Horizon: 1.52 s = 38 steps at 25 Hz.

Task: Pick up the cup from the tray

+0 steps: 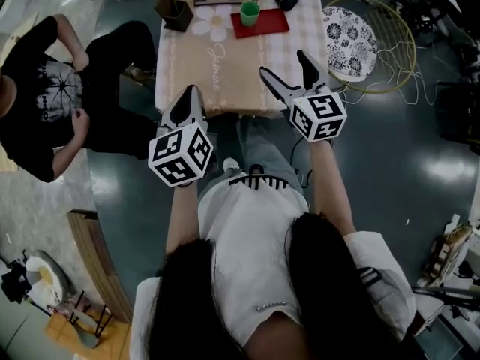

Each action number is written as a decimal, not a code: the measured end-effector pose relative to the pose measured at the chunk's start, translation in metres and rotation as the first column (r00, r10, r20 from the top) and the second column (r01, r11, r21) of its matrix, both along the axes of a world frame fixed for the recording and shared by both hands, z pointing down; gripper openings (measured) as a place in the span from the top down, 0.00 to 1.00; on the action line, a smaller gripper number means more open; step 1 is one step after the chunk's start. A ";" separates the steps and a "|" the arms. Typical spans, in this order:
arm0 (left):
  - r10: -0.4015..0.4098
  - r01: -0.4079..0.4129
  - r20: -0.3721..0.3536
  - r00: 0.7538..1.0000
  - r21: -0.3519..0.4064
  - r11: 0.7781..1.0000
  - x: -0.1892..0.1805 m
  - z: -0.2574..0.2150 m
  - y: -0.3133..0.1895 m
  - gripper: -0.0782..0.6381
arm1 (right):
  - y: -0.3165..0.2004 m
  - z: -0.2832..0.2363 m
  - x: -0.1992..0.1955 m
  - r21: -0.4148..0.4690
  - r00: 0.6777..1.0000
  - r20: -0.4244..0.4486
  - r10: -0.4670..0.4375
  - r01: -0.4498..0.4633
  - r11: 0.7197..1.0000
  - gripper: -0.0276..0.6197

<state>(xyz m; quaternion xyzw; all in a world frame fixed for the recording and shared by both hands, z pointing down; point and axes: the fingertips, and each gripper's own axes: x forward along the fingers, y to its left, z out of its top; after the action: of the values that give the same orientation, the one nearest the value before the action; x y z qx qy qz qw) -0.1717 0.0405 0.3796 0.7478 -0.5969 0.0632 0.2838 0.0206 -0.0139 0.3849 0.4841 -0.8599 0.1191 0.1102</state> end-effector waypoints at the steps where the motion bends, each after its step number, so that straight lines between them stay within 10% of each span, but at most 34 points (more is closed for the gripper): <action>1: -0.009 0.009 0.008 1.000 -0.010 1.000 0.000 0.003 -0.011 0.88 | -0.014 0.006 0.000 -0.007 1.000 -0.015 -0.009 0.008 1.000 0.32; 16: -0.152 0.160 0.081 0.985 -0.098 0.982 0.011 0.039 -0.156 0.88 | -0.194 0.089 -0.017 -0.138 0.986 -0.073 -0.148 0.137 0.981 0.27; 35: -0.167 0.198 0.146 0.975 -0.233 0.952 0.016 0.095 -0.195 0.88 | -0.248 0.185 -0.055 -0.286 0.935 -0.189 -0.301 0.241 0.928 0.26; 38: -0.165 0.197 0.148 0.975 -0.243 0.950 0.017 0.100 -0.197 0.88 | -0.248 0.189 -0.054 -0.291 0.920 -0.215 -0.329 0.261 0.920 0.43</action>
<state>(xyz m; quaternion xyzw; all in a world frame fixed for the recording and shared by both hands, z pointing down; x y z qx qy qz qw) -0.1544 -0.1560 0.4797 0.6413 -0.6666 0.1603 0.3446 -0.0339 -0.2622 0.5740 0.3410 -0.8786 0.1471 0.3003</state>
